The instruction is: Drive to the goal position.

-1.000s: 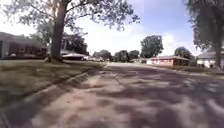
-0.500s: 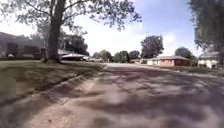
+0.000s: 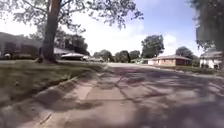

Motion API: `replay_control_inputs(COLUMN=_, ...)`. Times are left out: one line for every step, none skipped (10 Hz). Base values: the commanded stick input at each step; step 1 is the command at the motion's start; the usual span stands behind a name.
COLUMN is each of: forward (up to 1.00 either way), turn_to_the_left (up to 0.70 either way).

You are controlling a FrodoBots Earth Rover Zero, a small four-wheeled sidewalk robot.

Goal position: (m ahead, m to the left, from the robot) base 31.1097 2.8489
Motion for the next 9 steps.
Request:
replay_control_inputs(forward=1.00, turn_to_the_left=0.00)
replay_control_inputs(forward=1.00, turn_to_the_left=0.00)
replay_control_inputs(forward=1.00, turn_to_the_left=0.01)
replay_control_inputs(forward=1.00, turn_to_the_left=0.02)
replay_control_inputs(forward=1.00, turn_to_the_left=0.02)
replay_control_inputs(forward=1.00, turn_to_the_left=0.03)
replay_control_inputs(forward=1.00, turn_to_the_left=0.03)
replay_control_inputs(forward=1.00, turn_to_the_left=0.00)
replay_control_inputs(forward=1.00, turn_to_the_left=0.00)
